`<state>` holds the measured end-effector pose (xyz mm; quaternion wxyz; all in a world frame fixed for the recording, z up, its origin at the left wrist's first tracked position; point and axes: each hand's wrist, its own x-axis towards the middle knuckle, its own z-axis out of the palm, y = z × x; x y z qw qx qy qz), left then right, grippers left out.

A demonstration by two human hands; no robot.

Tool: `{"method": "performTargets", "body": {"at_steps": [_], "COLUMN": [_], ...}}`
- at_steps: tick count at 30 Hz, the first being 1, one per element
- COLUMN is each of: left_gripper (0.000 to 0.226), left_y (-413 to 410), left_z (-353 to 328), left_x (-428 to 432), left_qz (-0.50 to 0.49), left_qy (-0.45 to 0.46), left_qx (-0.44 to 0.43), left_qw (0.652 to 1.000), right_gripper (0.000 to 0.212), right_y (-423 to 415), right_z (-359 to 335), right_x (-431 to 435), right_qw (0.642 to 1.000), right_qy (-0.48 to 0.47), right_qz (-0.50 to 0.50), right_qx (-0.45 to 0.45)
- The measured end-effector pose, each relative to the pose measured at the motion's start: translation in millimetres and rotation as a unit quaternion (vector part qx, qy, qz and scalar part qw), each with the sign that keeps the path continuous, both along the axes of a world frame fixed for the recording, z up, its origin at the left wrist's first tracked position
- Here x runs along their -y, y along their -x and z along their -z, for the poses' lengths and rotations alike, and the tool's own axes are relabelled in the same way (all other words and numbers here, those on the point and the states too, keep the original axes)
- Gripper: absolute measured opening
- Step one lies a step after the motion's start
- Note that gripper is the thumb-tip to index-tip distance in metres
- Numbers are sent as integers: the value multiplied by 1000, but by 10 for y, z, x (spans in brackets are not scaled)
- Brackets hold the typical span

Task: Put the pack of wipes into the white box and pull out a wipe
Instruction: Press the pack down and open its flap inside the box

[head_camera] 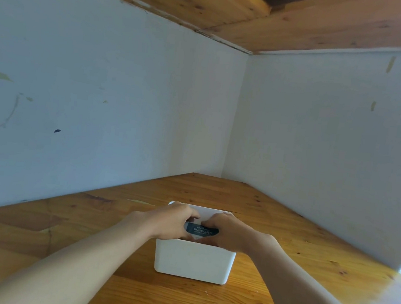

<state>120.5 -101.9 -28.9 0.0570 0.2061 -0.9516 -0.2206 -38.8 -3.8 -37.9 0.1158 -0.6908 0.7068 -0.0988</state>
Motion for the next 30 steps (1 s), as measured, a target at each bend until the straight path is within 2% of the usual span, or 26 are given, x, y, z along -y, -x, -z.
{"method": "performTargets", "body": {"at_steps": [2, 6, 9, 13, 15, 18, 19, 21, 25, 28, 30], "left_gripper": [61, 60, 59, 70, 59, 16, 14, 32, 18, 23, 14], "left_y": [-7, -7, 2, -14, -6, -10, -16, -21, -4, 17, 28], "left_z": [17, 18, 21, 35, 20, 55, 69, 94, 57, 53, 46], "left_x": [-11, -8, -7, -29, -48, -46, -40, -34, -75, -77, -75], "left_qz": [-13, -22, -22, -35, -46, -54, -61, -63, -62, -52, -41], "left_qy": [3, -1, 2, -18, -2, 73, 88, 107, 77, 50, 43], "left_qx": [-7, -5, 0, -16, -19, -46, -55, -51, -63, -58, -41], "left_qw": [1000, 1000, 1000, 999, 999, 995, 993, 991, 993, 996, 997], "right_gripper": [15, 18, 29, 37, 41, 38, 35, 28, 14, 14, 16], "right_y": [3, -27, -63, -96, -128, -157, -155, -141, -173, -213, -225], "right_z": [7, -25, -56, -76, -87, -78, -80, -85, -90, -90, -94], "right_x": [-16, -48, -71, -82, -93, -94, -88, -72, -40, 12, 40], "right_qw": [1000, 999, 998, 996, 994, 989, 987, 981, 966, 958, 953], "right_qy": [5, 1, -1, 20, 50, 91, 103, 140, 194, 205, 215], "right_qz": [5, 11, 27, 64, 86, 116, 124, 135, 165, 191, 205], "right_qx": [11, 38, 56, 57, 48, 31, 23, 0, -31, -58, -64]}}
